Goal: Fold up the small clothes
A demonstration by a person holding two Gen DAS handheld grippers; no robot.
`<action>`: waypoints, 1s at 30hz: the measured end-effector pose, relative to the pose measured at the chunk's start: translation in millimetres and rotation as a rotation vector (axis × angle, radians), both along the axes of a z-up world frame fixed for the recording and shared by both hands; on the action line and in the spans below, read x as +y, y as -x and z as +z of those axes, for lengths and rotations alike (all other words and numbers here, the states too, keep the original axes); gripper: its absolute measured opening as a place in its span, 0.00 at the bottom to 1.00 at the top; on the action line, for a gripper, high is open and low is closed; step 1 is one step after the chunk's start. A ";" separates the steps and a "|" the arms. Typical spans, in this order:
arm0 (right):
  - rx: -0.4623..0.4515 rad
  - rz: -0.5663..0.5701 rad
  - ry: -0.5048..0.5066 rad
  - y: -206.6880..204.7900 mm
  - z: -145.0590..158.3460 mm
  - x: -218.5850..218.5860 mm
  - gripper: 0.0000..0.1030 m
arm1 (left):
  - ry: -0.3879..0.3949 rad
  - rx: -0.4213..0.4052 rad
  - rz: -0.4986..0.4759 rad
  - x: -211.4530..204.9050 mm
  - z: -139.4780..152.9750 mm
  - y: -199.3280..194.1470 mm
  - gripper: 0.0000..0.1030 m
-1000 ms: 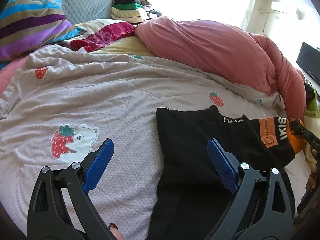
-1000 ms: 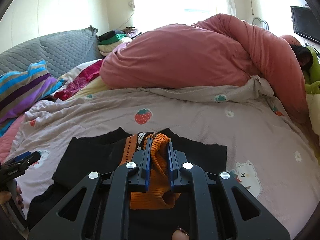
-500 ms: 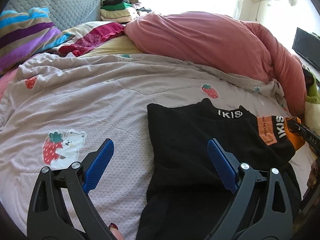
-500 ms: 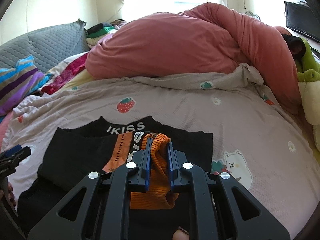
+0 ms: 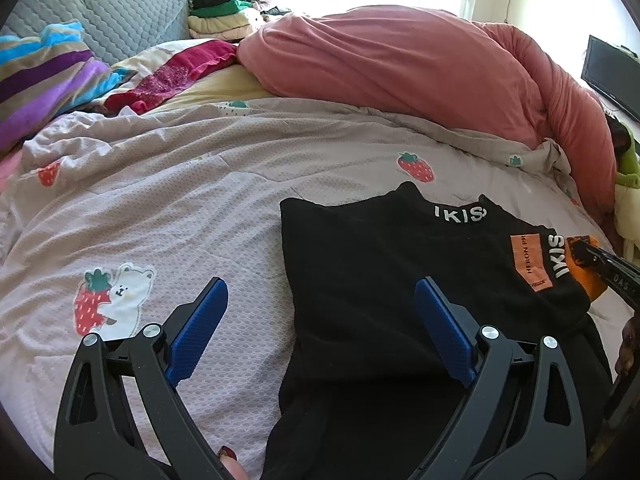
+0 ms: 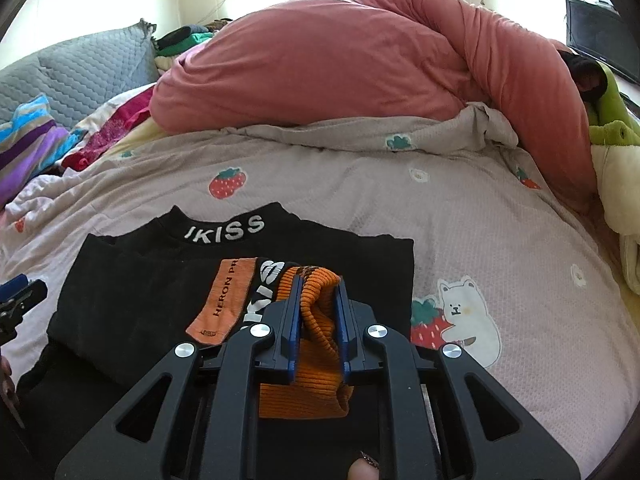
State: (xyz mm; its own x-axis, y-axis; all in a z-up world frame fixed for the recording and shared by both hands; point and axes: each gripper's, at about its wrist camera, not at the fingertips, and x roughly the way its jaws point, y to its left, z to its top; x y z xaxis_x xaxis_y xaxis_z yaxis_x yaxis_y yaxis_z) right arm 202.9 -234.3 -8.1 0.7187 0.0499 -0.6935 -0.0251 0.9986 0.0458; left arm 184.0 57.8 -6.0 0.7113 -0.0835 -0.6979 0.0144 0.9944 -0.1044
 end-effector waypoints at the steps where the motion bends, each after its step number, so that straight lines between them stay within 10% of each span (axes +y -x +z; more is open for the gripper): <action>1: 0.003 -0.006 0.007 -0.2 -0.8 -0.7 0.17 | 0.000 0.001 -0.006 0.0 0.0 -0.2 0.85; 8: -0.009 -0.066 0.030 4.3 1.7 -22.4 0.17 | 0.027 0.005 -0.003 5.2 1.7 -4.4 0.85; 13: 0.013 0.009 0.032 9.3 -1.4 -15.8 0.17 | 0.030 0.009 -0.078 -16.1 4.9 -10.3 0.59; 22: 0.041 0.178 0.036 12.1 -6.4 39.8 0.17 | -0.052 0.176 -0.180 -48.0 -38.3 -27.2 0.54; 30: 0.095 0.282 0.010 6.1 -11.4 72.7 0.17 | 0.046 0.200 -0.169 -33.2 -45.9 -25.9 0.54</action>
